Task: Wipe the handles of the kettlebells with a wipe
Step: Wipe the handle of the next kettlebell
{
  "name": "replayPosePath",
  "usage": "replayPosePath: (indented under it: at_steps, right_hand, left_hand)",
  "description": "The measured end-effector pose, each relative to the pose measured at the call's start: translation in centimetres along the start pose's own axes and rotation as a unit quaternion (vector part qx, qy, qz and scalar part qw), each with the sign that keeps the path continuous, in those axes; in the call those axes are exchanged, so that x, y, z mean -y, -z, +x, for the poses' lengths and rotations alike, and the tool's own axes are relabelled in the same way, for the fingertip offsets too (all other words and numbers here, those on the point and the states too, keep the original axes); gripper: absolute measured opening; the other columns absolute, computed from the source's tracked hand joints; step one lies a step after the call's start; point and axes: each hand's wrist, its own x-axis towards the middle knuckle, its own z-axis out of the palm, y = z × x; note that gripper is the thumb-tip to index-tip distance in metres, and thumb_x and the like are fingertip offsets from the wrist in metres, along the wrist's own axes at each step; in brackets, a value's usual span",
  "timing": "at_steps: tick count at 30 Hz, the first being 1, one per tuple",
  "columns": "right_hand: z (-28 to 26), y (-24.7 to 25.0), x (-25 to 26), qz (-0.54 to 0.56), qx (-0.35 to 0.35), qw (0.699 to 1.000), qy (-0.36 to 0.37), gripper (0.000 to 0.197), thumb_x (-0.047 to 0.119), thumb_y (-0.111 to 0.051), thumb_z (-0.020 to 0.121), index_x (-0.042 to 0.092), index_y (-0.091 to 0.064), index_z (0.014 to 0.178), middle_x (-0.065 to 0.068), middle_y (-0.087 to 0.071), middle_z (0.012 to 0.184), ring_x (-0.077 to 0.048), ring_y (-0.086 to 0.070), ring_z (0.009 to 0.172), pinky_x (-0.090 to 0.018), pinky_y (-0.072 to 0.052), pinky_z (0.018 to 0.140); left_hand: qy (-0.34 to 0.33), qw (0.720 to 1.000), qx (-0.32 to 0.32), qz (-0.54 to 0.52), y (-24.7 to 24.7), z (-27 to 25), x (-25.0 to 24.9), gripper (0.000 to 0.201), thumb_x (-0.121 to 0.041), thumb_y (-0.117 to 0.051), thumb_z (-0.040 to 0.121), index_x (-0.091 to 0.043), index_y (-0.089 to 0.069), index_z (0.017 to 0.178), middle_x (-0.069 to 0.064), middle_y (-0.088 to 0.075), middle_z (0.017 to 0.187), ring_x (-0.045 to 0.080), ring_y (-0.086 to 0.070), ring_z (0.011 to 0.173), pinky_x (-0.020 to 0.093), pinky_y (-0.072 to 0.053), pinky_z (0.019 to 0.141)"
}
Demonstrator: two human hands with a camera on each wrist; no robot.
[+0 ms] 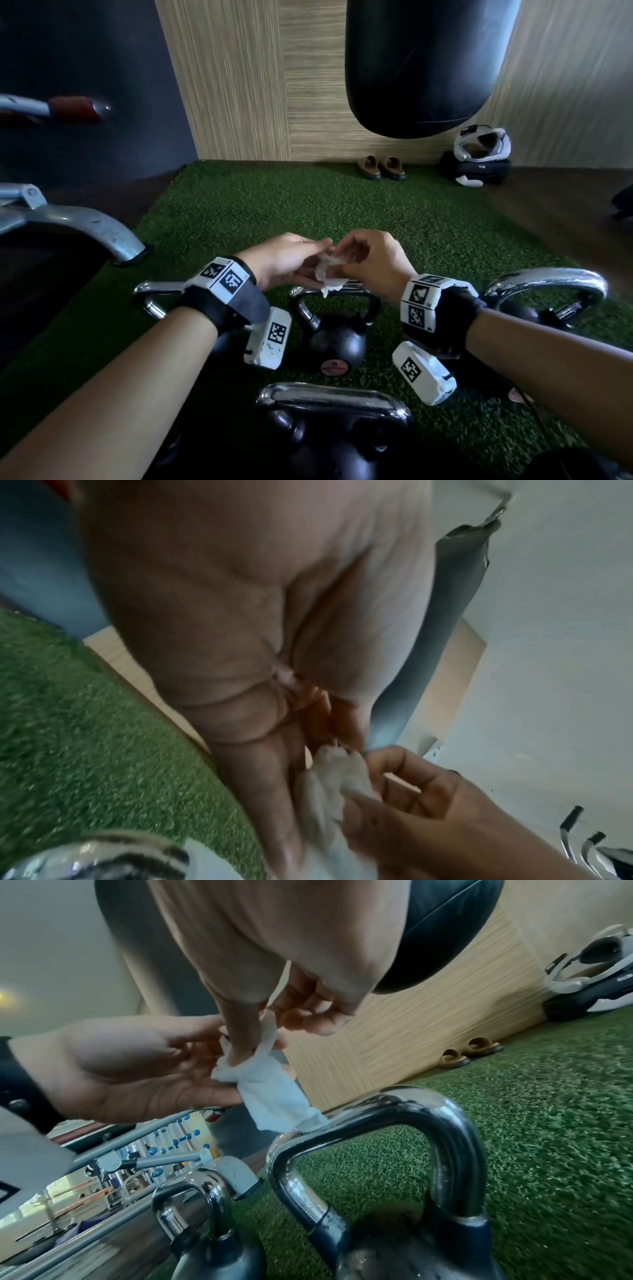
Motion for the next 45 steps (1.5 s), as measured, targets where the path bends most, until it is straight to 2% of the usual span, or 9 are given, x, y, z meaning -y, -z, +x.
replayPosePath:
  at_steps: [7, 11, 14, 19, 23, 26, 36, 40, 45]
  right_hand:
    - [-0.3, -0.6, 0.4, 0.047, -0.058, 0.997, -0.008, 0.039, 0.011, -0.094, 0.065, 0.013, -0.064, 0.09, 0.004, -0.077, 0.077, 0.0, -0.07, 0.066, -0.017, -0.058, 0.066]
    - [-0.5, -0.8, -1.7, 0.05, -0.117, 0.99, -0.066, 0.012, 0.012, -0.073, 0.079, 0.02, -0.068, 0.087, 0.005, -0.076, 0.083, -0.013, -0.073, 0.081, -0.035, -0.062, 0.078]
    - [-0.5, -0.8, -5.5, -0.024, -0.16, 0.957, -0.242, 0.017, 0.011, -0.061, 0.086, 0.018, -0.071, 0.097, 0.001, -0.073, 0.095, -0.02, -0.066, 0.089, -0.032, -0.055, 0.081]
    - [-1.4, -0.8, -12.9, 0.005, 0.058, 0.921, -0.385, 0.027, 0.012, -0.061, 0.094, 0.005, -0.068, 0.12, -0.008, -0.062, 0.097, -0.026, -0.059, 0.092, -0.048, -0.055, 0.1]
    - [-3.4, -2.2, -14.3, 0.091, 0.102, 0.907, -0.397, 0.02, -0.005, -0.079, 0.08, 0.007, -0.072, 0.094, -0.011, -0.063, 0.067, -0.017, -0.054, 0.046, -0.027, -0.05, 0.046]
    - [-4.9, -4.6, -14.4, 0.097, 0.094, 0.912, -0.387, 0.029, 0.006, -0.092, 0.07, 0.009, -0.073, 0.092, -0.005, -0.065, 0.061, -0.015, -0.054, 0.044, -0.028, -0.05, 0.046]
    - [-5.5, -6.5, -15.7, 0.084, 0.0, 0.939, -0.333, 0.053, 0.063, -0.09, 0.041, 0.03, -0.077, 0.079, 0.004, -0.078, 0.076, -0.02, -0.076, 0.076, -0.047, -0.064, 0.076]
    - [-5.5, -6.4, -15.7, 0.091, 0.011, 0.943, -0.321, 0.063, 0.072, -0.084, 0.033, 0.03, -0.078, 0.08, 0.005, -0.079, 0.078, -0.02, -0.077, 0.078, -0.048, -0.063, 0.079]
    - [-5.4, -6.1, -15.7, 0.081, 0.02, 0.947, -0.31, 0.067, 0.073, -0.083, 0.034, 0.026, -0.078, 0.081, 0.004, -0.079, 0.079, -0.022, -0.076, 0.08, -0.05, -0.063, 0.079]
  left_hand:
    - [-0.01, 0.993, -0.004, -0.114, -0.1, 0.0, 1.1, 0.015, 0.002, -0.056, 0.1, 0.007, -0.071, 0.102, 0.019, -0.076, 0.092, 0.021, -0.078, 0.076, 0.028, -0.065, 0.066]
    - [-0.071, 0.994, -0.049, -0.074, 1.1, 0.8, 2.0, 0.025, 0.002, -0.068, 0.092, 0.003, -0.07, 0.117, 0.018, -0.075, 0.113, 0.026, -0.075, 0.1, 0.031, -0.063, 0.085]
    - [-0.15, 0.982, -0.096, 0.065, 1.2, 1.3, 2.9, 0.027, -0.009, -0.077, 0.09, -0.016, -0.076, 0.117, 0.006, -0.078, 0.115, 0.016, -0.075, 0.107, 0.029, -0.06, 0.095]
    - [-0.257, 0.868, -0.12, 0.408, 0.1, 1.4, 4.2, 0.027, -0.029, -0.074, 0.093, -0.028, -0.077, 0.12, -0.014, -0.074, 0.121, -0.002, -0.069, 0.108, 0.014, -0.052, 0.095]
    - [-0.323, 0.789, -0.077, 0.517, -0.9, 1.7, 5.6, 0.03, -0.026, -0.063, 0.102, -0.019, -0.071, 0.13, -0.003, -0.067, 0.135, 0.009, -0.066, 0.122, 0.02, -0.047, 0.108]
    - [-0.354, 0.753, -0.044, 0.553, -1.0, 1.8, 6.7, 0.034, -0.024, -0.052, 0.107, -0.019, -0.066, 0.137, 0.003, -0.059, 0.146, 0.014, -0.062, 0.129, 0.025, -0.044, 0.114]
    - [-0.408, 0.766, -0.133, 0.479, 2.1, 1.6, 10.7, 0.047, 0.004, -0.054, 0.097, -0.011, -0.062, 0.14, 0.001, -0.061, 0.142, 0.004, -0.058, 0.13, 0.019, -0.044, 0.112]
    - [-0.319, 0.843, -0.266, 0.342, 4.5, 1.6, 14.2, 0.032, -0.01, -0.065, 0.099, -0.013, -0.07, 0.131, -0.002, -0.073, 0.126, 0.009, -0.072, 0.112, 0.028, -0.058, 0.097]
    - [-0.252, 0.932, -0.228, 0.124, 4.2, 1.8, 16.3, 0.032, -0.013, -0.063, 0.101, -0.007, -0.067, 0.132, 0.0, -0.072, 0.128, 0.009, -0.069, 0.117, 0.035, -0.059, 0.096]
